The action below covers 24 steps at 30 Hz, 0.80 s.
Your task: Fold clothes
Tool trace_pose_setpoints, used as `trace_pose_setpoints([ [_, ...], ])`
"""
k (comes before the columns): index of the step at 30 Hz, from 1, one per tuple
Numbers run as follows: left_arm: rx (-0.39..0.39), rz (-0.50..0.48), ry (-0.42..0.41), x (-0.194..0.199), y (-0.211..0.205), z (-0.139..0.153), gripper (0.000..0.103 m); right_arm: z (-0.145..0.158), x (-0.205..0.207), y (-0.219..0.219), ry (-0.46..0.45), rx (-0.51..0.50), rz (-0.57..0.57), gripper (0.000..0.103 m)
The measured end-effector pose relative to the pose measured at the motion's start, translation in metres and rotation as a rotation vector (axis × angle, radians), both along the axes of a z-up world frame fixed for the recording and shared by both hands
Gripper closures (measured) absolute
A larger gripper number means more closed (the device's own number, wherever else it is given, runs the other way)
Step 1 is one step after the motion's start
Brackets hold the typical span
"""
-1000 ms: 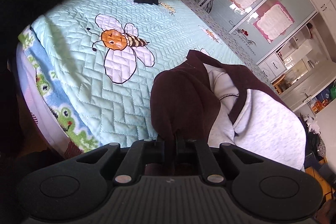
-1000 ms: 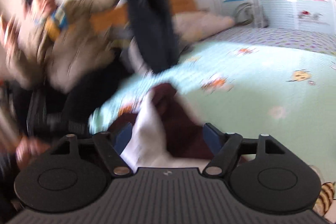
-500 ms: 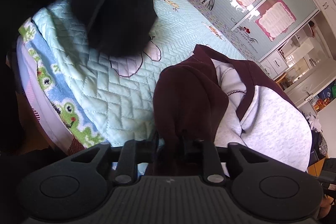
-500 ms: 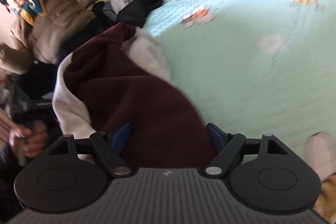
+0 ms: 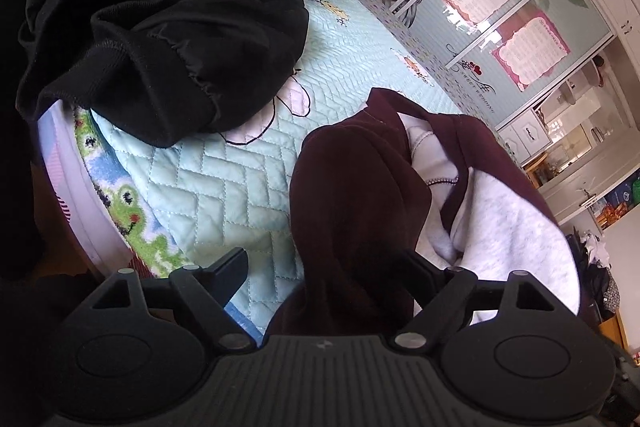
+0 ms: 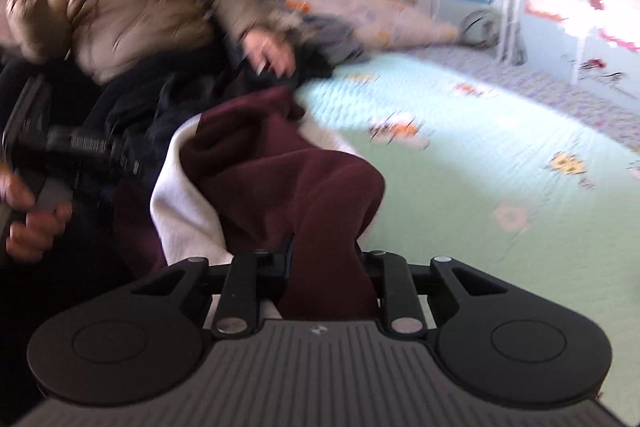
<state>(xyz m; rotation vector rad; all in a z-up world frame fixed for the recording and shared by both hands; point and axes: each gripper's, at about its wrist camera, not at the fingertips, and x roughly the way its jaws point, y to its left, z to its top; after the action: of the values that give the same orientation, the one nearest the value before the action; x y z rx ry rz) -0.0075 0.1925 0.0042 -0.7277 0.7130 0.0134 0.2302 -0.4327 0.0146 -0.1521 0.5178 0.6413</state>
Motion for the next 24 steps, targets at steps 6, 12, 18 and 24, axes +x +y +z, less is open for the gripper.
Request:
trace_pose_setpoints([
  [6, 0.022, -0.034, -0.004, 0.004, -0.009, 0.002, 0.019, 0.037, 0.008, -0.03, -0.115, 0.081, -0.2, 0.08],
  [12, 0.042, -0.081, -0.024, 0.01, -0.021, 0.008, 0.019, 0.067, 0.047, -0.096, -0.21, 0.116, -0.51, 0.078],
  [18, 0.08, -0.139, -0.029, 0.021, -0.036, 0.009, 0.019, 0.016, 0.055, -0.15, 0.074, 0.103, -0.637, 0.069],
  [24, 0.088, -0.146, -0.013, 0.03, -0.04, 0.007, 0.019, 0.029, 0.016, -0.148, -0.083, 0.143, -0.649, 0.03],
])
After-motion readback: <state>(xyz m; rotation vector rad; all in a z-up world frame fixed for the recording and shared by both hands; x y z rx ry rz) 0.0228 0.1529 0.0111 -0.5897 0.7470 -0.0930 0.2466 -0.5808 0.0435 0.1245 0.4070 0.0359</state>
